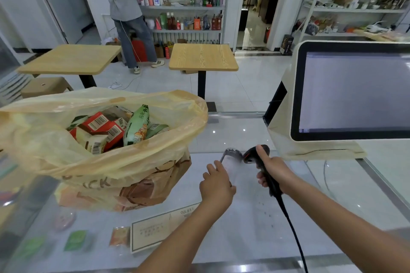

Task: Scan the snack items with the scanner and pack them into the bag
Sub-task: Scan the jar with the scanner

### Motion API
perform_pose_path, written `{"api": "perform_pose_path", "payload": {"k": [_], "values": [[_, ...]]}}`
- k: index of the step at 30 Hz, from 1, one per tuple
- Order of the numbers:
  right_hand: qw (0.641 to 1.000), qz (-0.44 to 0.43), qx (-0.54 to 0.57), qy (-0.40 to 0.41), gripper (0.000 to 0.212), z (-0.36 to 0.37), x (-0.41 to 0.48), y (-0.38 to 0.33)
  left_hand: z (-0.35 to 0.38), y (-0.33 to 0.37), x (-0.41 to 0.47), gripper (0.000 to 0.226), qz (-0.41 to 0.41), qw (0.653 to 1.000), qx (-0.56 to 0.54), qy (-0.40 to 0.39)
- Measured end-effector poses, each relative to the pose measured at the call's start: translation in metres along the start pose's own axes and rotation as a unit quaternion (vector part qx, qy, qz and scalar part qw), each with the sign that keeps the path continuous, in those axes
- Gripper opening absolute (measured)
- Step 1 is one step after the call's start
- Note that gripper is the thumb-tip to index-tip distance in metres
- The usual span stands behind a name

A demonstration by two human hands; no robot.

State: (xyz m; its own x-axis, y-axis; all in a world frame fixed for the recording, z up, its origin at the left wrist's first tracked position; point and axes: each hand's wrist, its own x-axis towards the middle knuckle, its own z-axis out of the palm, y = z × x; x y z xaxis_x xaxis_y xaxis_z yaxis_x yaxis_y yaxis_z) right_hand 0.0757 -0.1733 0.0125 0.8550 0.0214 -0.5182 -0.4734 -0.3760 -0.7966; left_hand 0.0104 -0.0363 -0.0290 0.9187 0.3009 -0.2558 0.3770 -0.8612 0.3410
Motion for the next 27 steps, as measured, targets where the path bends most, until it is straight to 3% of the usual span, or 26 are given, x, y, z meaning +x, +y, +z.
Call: {"api": "perform_pose_path", "payload": {"k": [4,7,8,10,12,14,15,18,20,22,24,25,27], "values": [[0.997,-0.036,-0.060,0.038,0.069,0.010,0.015,0.018,-0.009,-0.015,-0.014,0.065,0.001,1.000,0.000,0.018],[0.965,-0.056,-0.241,0.087,0.072,0.009,0.015,0.020,-0.024,-0.023,-0.026,0.058,0.031,0.999,0.032,0.027],[0.922,-0.100,-0.346,0.142,0.066,0.007,0.012,0.018,-0.030,-0.024,-0.031,0.056,0.043,0.997,0.057,0.034],[0.813,-0.310,-0.439,0.224,0.064,0.006,0.008,0.017,-0.043,-0.024,-0.040,0.050,0.065,0.989,0.116,0.061],[0.740,-0.508,-0.431,0.099,0.084,0.007,-0.007,0.012,-0.057,-0.020,-0.048,0.047,0.097,0.977,0.160,0.106],[0.700,-0.565,-0.435,-0.037,0.094,0.015,-0.022,0.008,-0.074,-0.013,-0.055,0.049,0.150,0.962,0.180,0.139],[0.703,-0.568,-0.425,-0.058,0.095,0.021,-0.029,0.009,-0.084,-0.011,-0.059,0.051,0.180,0.954,0.187,0.149],[0.786,-0.546,-0.288,-0.023,0.077,0.034,-0.046,-0.007,-0.116,-0.011,-0.069,0.060,0.287,0.904,0.209,0.240],[0.796,-0.562,-0.227,0.010,0.060,0.034,-0.057,-0.024,-0.141,-0.022,-0.080,0.063,0.331,0.890,0.112,0.293],[0.823,-0.548,-0.151,0.006,0.059,0.030,-0.067,-0.039,-0.175,-0.042,-0.094,0.063,0.317,0.891,-0.019,0.325],[0.854,-0.516,-0.054,-0.025,0.062,0.027,-0.080,-0.057,-0.208,-0.073,-0.106,0.069,0.264,0.884,-0.018,0.386],[0.855,-0.517,-0.006,-0.042,0.062,0.028,-0.087,-0.067,-0.220,-0.093,-0.108,0.074,0.231,0.896,0.007,0.378],[0.839,-0.532,0.068,-0.087,0.068,0.036,-0.098,-0.092,-0.235,-0.130,-0.107,0.085,0.172,0.942,0.071,0.279]]}}
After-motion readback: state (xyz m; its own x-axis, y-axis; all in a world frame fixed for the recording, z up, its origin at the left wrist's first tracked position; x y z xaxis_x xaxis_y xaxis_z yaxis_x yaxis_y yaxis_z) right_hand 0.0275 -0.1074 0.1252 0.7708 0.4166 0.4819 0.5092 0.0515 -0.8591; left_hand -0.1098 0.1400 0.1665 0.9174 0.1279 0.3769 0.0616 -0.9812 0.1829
